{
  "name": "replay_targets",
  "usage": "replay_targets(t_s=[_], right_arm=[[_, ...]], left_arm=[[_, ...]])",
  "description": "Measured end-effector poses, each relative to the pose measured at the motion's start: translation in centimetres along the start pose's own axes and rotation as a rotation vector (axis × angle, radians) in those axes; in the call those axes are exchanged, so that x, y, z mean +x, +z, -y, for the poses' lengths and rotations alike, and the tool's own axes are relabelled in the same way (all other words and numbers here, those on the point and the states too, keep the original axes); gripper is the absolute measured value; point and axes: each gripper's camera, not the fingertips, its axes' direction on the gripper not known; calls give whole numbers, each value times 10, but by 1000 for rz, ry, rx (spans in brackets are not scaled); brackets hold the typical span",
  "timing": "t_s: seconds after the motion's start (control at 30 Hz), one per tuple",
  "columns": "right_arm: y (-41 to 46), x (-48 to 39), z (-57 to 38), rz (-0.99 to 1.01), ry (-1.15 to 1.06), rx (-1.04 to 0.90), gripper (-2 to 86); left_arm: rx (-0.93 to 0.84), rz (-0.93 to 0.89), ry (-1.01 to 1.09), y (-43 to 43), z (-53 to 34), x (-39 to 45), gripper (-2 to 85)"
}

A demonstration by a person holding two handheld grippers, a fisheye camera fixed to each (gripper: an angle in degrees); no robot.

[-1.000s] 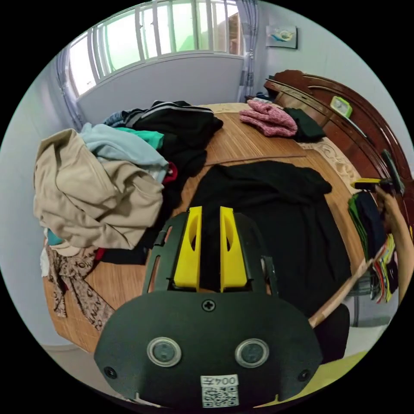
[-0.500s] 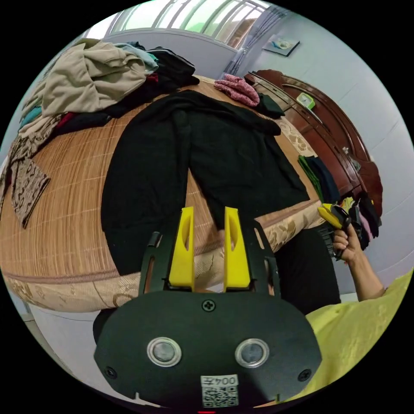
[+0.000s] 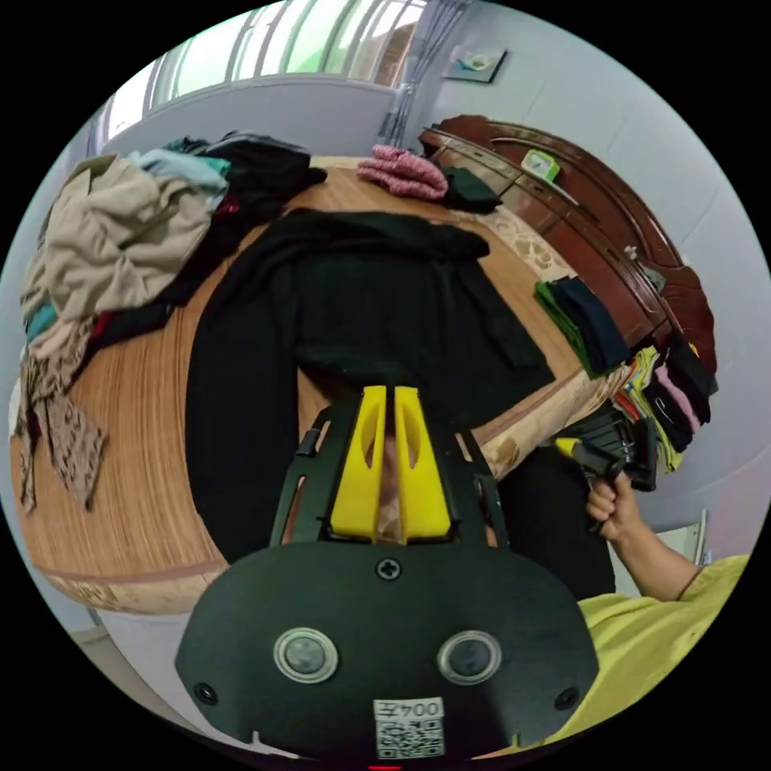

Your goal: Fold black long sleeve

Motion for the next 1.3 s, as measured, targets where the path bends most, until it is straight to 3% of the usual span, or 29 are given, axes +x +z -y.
replay_targets(t_s=[0.07,0.13,0.3,0.57,0.73,0.83,1.13,1.3], right_arm=[[-5,10,-4,-18,-16,-14,-1],[-9,17,-8,-32,-22,-20,-1],[-22,36,-24,-26,-23,-25,1],[-38,62,-43,13,4,-34,12],[-37,62,-55,6,-8,-42,21],[-34,59,-62,-10,-11,-43,28],[-56,33,-78,-260,-103,212,51],[-47,34,-46,-472,-184,143,90]], left_arm=[[18,47,71,3,29,9,24],[-102,-11,101,33,60,9,27],[-259,-136,11,91,51,-7,40],[28,-340,-205,66,-31,-41,78],[33,-21,-41,56,-116,-20,109],[-5,59,25,73,-143,5,127],[-35,171,-8,110,-160,41,120],[-4,188,-86,109,-168,45,71]])
